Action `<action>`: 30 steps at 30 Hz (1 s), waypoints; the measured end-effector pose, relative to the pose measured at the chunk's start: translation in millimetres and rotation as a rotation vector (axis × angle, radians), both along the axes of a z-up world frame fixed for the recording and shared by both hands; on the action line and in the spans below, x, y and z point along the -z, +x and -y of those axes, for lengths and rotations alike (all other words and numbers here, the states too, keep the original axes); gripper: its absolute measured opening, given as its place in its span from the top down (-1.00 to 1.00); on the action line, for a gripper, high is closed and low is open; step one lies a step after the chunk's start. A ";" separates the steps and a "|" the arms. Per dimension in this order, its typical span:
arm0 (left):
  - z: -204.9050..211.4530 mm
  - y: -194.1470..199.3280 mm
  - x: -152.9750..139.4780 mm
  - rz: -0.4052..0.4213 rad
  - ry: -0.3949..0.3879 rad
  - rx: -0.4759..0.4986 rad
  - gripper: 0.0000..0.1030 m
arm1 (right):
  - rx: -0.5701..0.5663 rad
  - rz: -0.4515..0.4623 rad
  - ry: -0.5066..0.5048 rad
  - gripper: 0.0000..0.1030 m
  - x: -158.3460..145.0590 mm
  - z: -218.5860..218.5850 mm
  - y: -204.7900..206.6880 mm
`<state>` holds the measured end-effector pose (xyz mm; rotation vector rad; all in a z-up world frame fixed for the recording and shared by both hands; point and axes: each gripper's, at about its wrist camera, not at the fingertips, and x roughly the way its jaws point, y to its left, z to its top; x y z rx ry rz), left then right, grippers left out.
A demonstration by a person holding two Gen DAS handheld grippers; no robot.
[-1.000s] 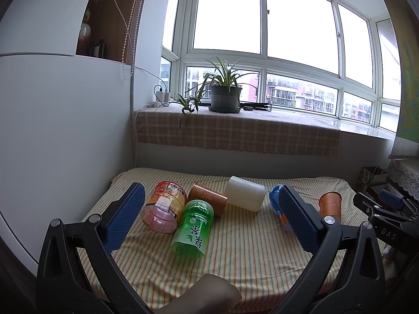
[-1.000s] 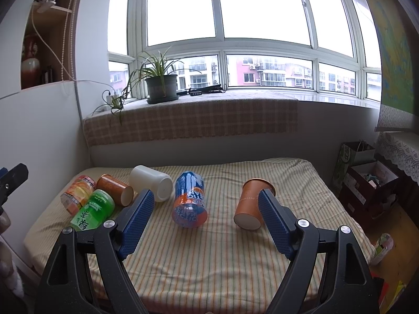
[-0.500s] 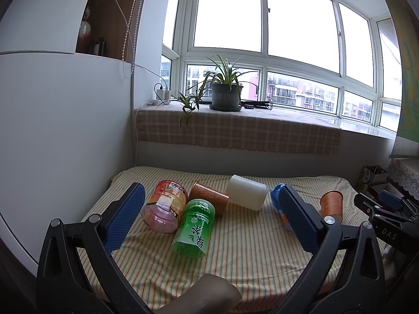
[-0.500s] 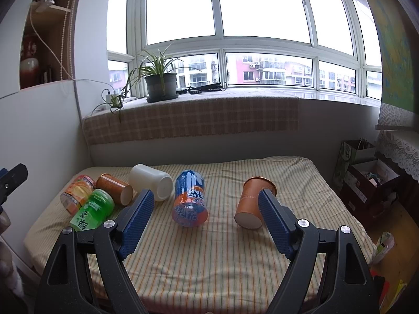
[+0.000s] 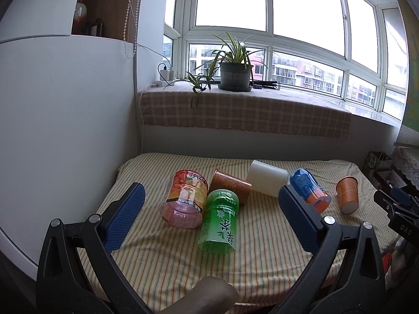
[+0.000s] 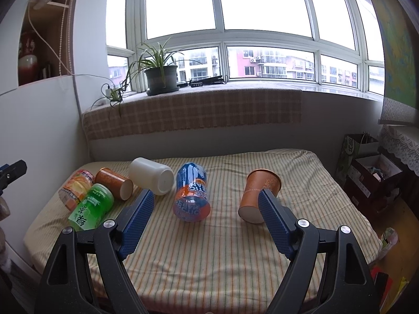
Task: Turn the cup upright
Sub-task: 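Reach the left gripper to the lying orange-labelled juice bottle and grasp it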
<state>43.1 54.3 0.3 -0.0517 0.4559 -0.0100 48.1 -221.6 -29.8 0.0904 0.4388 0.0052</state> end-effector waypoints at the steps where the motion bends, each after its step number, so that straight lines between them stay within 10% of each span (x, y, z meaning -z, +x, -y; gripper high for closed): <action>1: -5.9 7.9 1.0 -0.026 -0.003 0.006 -1.00 | -0.001 -0.002 0.002 -0.58 0.5 -0.2 0.7; 20: -72.3 156.1 49.5 -0.520 -0.230 0.134 -1.00 | 0.018 -0.047 0.003 -0.58 11.9 10.0 12.6; 30: -78.2 207.9 87.8 -0.692 -0.203 0.136 -0.97 | 0.042 -0.079 0.009 -0.58 22.2 21.8 10.0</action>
